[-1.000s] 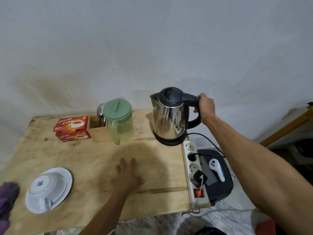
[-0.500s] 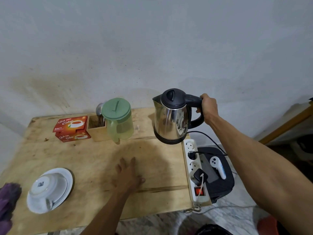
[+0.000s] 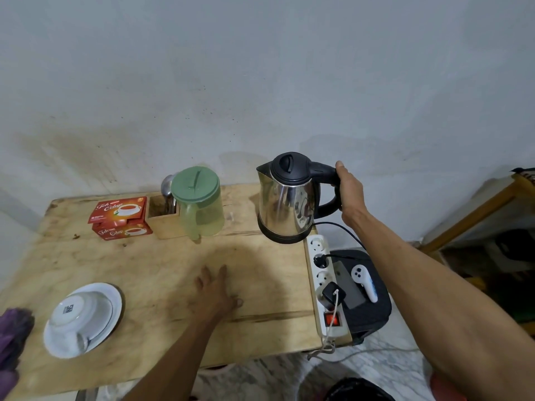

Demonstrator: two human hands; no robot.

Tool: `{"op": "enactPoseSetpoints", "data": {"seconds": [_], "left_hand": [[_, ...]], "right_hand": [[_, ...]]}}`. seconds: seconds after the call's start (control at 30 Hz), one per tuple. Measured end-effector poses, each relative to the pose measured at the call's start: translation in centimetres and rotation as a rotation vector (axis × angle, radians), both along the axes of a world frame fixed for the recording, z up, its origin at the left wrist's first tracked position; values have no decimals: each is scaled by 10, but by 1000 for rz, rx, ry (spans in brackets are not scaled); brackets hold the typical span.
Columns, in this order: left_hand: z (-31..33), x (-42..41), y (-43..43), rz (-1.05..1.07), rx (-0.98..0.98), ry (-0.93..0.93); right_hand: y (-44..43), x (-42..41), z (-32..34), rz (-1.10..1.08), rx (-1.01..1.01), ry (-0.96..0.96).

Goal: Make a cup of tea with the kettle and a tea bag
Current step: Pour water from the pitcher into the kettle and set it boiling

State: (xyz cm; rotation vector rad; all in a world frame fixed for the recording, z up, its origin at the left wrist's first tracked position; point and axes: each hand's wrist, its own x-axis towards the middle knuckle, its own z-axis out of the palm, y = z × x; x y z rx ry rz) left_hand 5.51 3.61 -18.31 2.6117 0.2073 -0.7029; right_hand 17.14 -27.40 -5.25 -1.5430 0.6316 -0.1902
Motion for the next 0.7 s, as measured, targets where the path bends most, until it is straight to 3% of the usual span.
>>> {"op": "enactPoseSetpoints", "data": {"seconds": [0.7], "left_hand": [[1, -1, -2, 2, -18, 1]], "right_hand": [[-2, -7, -3, -10, -27, 31]]}}
